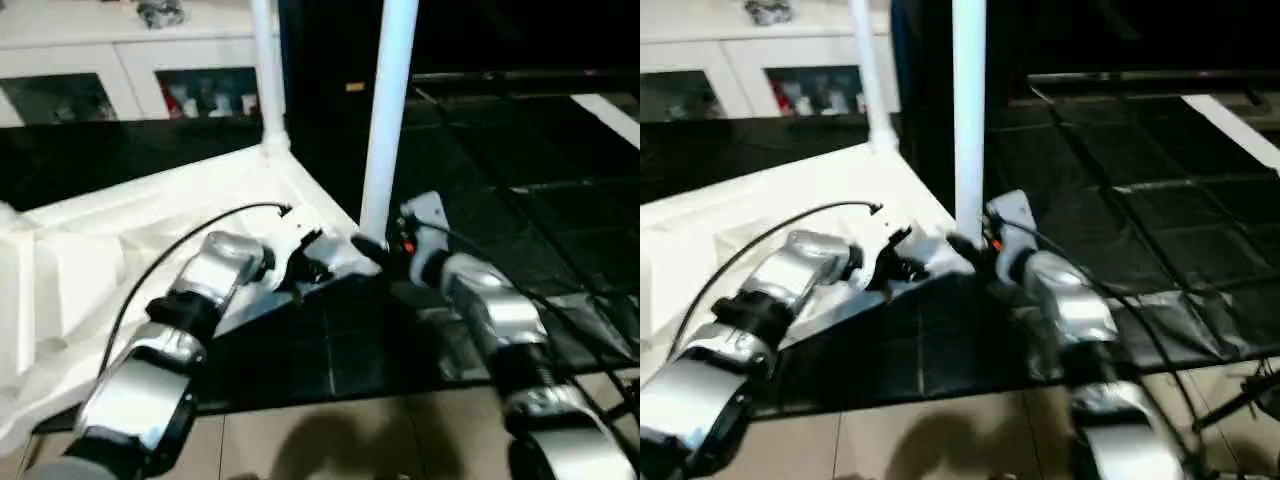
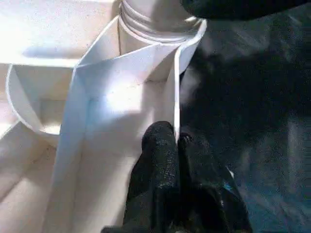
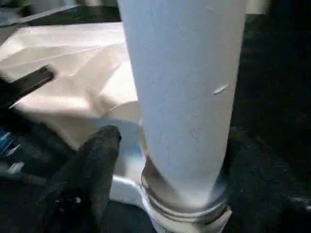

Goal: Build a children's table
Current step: Rotate leg to tighten

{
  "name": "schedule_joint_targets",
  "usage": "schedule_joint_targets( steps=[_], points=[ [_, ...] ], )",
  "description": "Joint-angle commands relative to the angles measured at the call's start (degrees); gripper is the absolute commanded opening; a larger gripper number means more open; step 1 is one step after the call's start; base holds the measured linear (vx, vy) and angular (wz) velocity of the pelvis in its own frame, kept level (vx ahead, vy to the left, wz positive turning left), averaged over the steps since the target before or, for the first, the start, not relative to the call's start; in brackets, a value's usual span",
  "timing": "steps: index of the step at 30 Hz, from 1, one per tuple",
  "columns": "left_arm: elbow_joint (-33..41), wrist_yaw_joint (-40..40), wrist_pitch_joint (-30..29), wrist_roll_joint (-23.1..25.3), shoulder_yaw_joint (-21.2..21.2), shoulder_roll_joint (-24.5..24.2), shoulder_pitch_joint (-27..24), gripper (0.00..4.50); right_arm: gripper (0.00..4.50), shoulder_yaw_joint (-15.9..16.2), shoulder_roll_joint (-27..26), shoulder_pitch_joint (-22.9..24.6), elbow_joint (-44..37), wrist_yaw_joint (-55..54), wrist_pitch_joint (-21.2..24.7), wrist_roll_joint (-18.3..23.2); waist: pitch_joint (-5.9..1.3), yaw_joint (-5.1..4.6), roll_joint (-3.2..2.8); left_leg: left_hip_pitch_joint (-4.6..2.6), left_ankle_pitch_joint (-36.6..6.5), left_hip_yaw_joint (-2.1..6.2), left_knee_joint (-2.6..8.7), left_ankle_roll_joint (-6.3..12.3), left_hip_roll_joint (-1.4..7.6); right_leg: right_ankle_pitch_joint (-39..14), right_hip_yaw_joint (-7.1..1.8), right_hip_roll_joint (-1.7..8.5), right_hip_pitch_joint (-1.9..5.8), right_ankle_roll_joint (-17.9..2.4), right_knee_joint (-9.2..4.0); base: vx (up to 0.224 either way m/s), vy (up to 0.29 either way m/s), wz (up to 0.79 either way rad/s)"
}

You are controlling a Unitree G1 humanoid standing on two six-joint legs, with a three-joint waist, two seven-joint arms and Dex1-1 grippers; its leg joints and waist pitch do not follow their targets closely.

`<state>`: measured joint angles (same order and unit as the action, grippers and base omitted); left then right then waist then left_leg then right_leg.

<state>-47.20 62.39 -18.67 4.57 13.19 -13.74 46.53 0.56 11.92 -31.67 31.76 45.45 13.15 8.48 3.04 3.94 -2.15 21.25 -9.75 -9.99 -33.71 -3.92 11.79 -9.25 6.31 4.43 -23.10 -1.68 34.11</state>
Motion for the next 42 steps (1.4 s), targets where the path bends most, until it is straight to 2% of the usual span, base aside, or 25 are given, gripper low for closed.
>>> schedule_joint_targets(
  steps=[1, 3, 5, 7, 8, 9, 11, 12, 14, 18, 19, 22, 23, 24, 32, 34, 42],
  points=[
    [2.68, 5.56, 2.71, -0.76, 1.89, -0.31, 0.02, 0.0, 3.84, 2.0, 0.81, 0.33, -1.73, 4.76, -0.14, 1.09, -4.37, 0.62, 0.26, -0.6, -10.29, 0.27, 3.13, 5.26, 1.44, -12.13, -3.01, 4.07, 3.8, -11.87, -4.15, 0.0, 0.0, 0.0],
    [3.45, 9.41, 4.94, -0.38, 3.34, -2.15, -0.71, 0.0, 4.0, 2.74, 3.52, 1.12, -2.84, 9.09, -0.28, 1.06, -4.26, 1.12, 0.09, -0.68, -10.83, 0.27, 3.2, 4.9, 1.5, -13.44, -2.97, 4.1, 3.61, -11.79, -4.3, 0.0, 0.0, 0.0],
    [3.63, 10.67, 5.37, -0.2, 3.77, -2.83, -0.88, 0.0, 4.16, 3.48, 4.85, 1.56, -3.47, 11.58, -0.7, 0.93, -4.25, 1.78, -0.03, -1.26, -12.25, 0.19, 3.3, 4.02, 1.76, -14.99, -3.08, 4.06, 3.15, -11.51, -4.44, 0.0, 0.0, 0.0],
    [4.02, 13.22, 6.73, -0.06, 4.54, -4.03, -1.33, 0.0, 4.27, 4.62, 7.3, 2.32, -4.85, 16.12, -0.92, 1.2, -4.18, 2.12, 0.09, -0.97, -12.39, 0.3, 3.41, 3.76, 1.81, -14.9, -3.1, 4.1, 3.37, -11.38, -4.31, 0.0, 0.0, 0.0],
    [4.63, 16.59, 9.66, -0.06, 5.75, -5.47, -2.05, 0.0, 4.35, 5.61, 9.68, 2.89, -6.43, 20.65, 0.0, 2.14, -4.22, 2.3, 0.31, -1.0, -12.4, 0.29, 3.4, 3.79, 1.84, -14.9, -3.11, 4.13, 3.46, -11.17, -4.32, 0.0, 0.0, 0.0],
    [4.99, 17.9, 10.68, -0.11, 6.21, -5.99, -2.36, 0.0, 4.35, 6.02, 10.43, 3.07, -7.04, 22.19, 0.35, 2.48, -4.31, 2.67, 0.27, -1.0, -11.95, 0.32, 3.35, 4.14, 1.86, -14.13, -3.2, 4.22, 3.45, -11.14, -4.18, 0.0, 0.0, 0.0],
    [5.52, 19.66, 10.99, -0.38, 6.66, -6.56, -2.69, 0.0, 4.35, 6.46, 11.12, 3.25, -7.89, 23.99, 1.07, 3.17, -4.31, 2.63, 0.24, -0.75, -11.19, 0.27, 3.31, 4.23, 1.8, -13.4, -3.25, 4.19, 3.45, -11.2, -3.95, 0.0, 0.0, 0.0],
    [6.07, 22.34, 11.67, -0.46, 7.56, -7.52, -2.93, 0.0, 4.35, 7.33, 12.21, 3.3, -8.91, 27.02, 2.41, 4.2, -4.31, 2.77, 0.44, -0.77, -11.36, 0.26, 3.28, 4.29, 1.69, -14.65, -3.17, 4.25, 3.49, -10.95, -4.07, 0.0, 0.0, 0.0],
    [6.08, 24.16, 12.78, -0.02, 8.52, -8.3, -2.95, 0.0, 4.35, 8.48, 13.16, 3.4, -9.55, 29.95, 3.04, 4.57, -4.2, 2.82, 0.36, -0.77, -11.73, 0.28, 3.34, 4.23, 1.74, -16.26, -3.16, 4.28, 3.38, -10.57, -4.28, 0.0, 0.0, 0.0],
    [5.92, 25.41, 14.01, 0.43, 9.35, -8.73, -2.88, 0.0, 4.35, 9.32, 13.52, 3.43, -9.75, 32.01, 2.58, 4.53, -4.24, 3.13, 0.34, -0.88, -11.65, 0.31, 3.38, 3.72, 1.89, -16.63, -3.21, 4.33, 3.2, -10.54, -4.29, 0.0, 0.0, 0.0],
    [5.92, 25.84, 14.45, 0.55, 9.67, -8.78, -2.84, 0.0, 4.19, 9.42, 13.37, 3.28, -9.63, 32.4, 2.45, 4.59, -4.27, 3.25, 0.38, -0.87, -11.69, 0.32, 3.37, 3.6, 1.89, -16.69, -3.21, 4.33, 3.2, -10.49, -4.27, 0.0, 0.0, 0.0],
    [6.17, 26.71, 15.25, 0.44, 10.16, -8.72, -2.84, 0.0, 4.19, 9.88, 13.3, 2.86, -9.38, 33.4, 2.41, 4.95, -4.32, 3.75, 0.37, -1.05, -11.69, 0.28, 3.36, 3.36, 1.97, -16.89, -3.28, 4.4, 3.1, -10.36, -4.27, 0.0, 0.0, 0.0],
    [6.22, 26.77, 15.38, 0.39, 10.21, -8.63, -2.84, 0.0, 3.91, 10.06, 13.38, 2.78, -9.35, 33.73, 2.4, 5.03, -4.32, 3.82, 0.37, -1.02, -11.54, 0.3, 3.38, 3.31, 1.98, -16.68, -3.28, 4.39, 3.09, -10.4, -4.21, 0.0, 0.0, 0.0],
    [6.2, 26.76, 15.44, 0.37, 10.24, -8.53, -2.8, 0.0, 3.84, 10.23, 13.44, 2.7, -9.31, 34.05, 2.52, 5.08, -4.34, 3.91, 0.4, -0.95, -11.27, 0.3, 3.39, 3.3, 1.97, -16.24, -3.27, 4.35, 3.13, -10.39, -4.15, 0.0, 0.0, 0.0],
    [5.89, 26.66, 16.57, 0.19, 10.07, -8.23, -2.82, 0.0, 3.36, 11.21, 14.23, 2.58, -9.03, 35.69, 3.13, 5.02, -4.35, 3.98, 0.59, -0.81, -10.63, 0.31, 3.33, 3.47, 1.88, -16.75, -3.22, 4.39, 3.2, -9.84, -4.14, 0.0, 0.0, 0.0],
    [5.85, 26.49, 16.7, 0.07, 10.01, -8.19, -2.88, 0.0, 3.03, 11.17, 14.27, 2.59, -8.95, 35.96, 3.09, 4.96, -4.35, 3.99, 0.64, -0.8, -10.4, 0.29, 3.31, 3.53, 1.87, -16.68, -3.22, 4.37, 3.18, -9.82, -4.14, 0.0, 0.0, 0.0],
    [5.89, 26.1, 17.16, -0.22, 9.73, -8.24, -3.4, 0.0, 2.39, 11.5, 14.44, 2.49, -8.54, 37.11, 3.28, 5.34, -4.4, 4.07, 0.74, -0.76, -9.97, 0.27, 3.26, 3.68, 1.86, -16.73, -3.21, 4.37, 3.18, -9.63, -4.11, 0.0, 0.0, 0.0]
  ],
)
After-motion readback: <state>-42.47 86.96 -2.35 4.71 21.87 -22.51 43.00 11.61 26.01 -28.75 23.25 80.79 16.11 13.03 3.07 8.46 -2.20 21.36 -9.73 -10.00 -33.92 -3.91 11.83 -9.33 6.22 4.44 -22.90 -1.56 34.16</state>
